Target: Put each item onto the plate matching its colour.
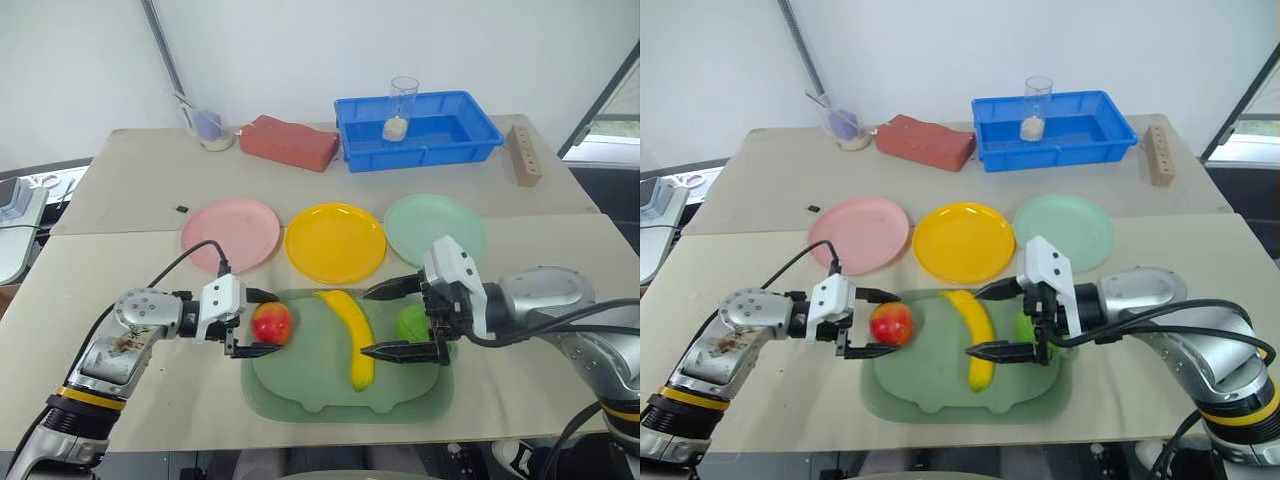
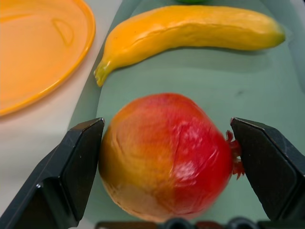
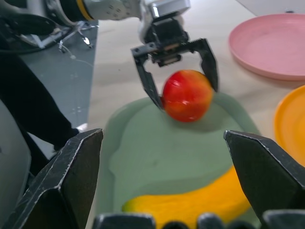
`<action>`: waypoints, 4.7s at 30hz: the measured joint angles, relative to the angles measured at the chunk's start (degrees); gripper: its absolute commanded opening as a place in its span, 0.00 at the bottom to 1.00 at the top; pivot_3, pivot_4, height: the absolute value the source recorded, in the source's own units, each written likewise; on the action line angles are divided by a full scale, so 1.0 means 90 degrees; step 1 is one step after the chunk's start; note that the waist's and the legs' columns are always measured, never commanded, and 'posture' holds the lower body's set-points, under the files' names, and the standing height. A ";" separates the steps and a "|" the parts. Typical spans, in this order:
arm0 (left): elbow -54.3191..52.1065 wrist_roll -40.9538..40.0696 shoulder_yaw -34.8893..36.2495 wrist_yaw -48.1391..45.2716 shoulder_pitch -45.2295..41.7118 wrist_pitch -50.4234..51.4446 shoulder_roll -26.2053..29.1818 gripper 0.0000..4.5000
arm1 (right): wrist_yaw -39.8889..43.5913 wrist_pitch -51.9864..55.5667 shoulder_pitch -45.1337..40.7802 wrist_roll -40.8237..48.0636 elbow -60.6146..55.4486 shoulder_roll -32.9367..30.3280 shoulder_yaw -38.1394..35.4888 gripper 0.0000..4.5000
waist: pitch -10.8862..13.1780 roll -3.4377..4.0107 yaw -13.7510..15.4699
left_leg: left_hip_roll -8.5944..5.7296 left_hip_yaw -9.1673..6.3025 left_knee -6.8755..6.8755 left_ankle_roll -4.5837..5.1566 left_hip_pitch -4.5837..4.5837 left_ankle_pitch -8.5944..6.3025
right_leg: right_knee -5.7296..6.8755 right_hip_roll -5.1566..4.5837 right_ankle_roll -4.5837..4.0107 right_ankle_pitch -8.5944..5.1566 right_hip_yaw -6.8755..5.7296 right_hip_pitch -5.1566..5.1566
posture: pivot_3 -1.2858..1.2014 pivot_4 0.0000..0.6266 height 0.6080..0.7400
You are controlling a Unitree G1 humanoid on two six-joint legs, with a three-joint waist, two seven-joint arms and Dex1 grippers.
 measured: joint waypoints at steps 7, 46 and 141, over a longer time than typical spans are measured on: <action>0.0089 0.0043 0.0000 0.0028 0.0046 -0.0106 -0.0011 0.94 | -0.0100 0.0037 -0.0050 -0.0006 -0.0045 0.0016 0.0014 1.00 | -0.0002 0.0003 0.0069 | 0.0000 0.0000 0.0004 0.0000 0.0002 0.0000 | 0.0006 0.0001 0.0000 0.0000 -0.0002 0.0000 | 0.52 0.24 1.00; 0.5953 0.0437 0.1856 0.3422 -0.3293 -0.0903 -0.1836 0.99 | -0.3155 0.0834 -0.2266 -0.1376 0.1314 0.2853 0.0557 1.00 | -0.0037 0.0014 0.0069 | 0.0003 -0.0032 -0.0003 0.0008 -0.0003 0.0006 | 0.0036 0.0036 0.0071 0.0081 -0.0015 -0.0011 | 0.52 0.24 1.00; 0.5385 0.1050 -0.1528 -0.2459 -0.4565 -0.3823 -0.2255 0.22 | -0.2215 0.1263 0.0886 0.2385 -0.0659 -0.1279 -0.2463 1.00 | -0.0012 0.0018 -0.0118 | -0.0045 -0.0166 0.0084 0.0090 -0.0014 0.0020 | 0.0035 0.0053 0.0046 0.0051 -0.0020 0.0080 | 0.52 0.24 1.00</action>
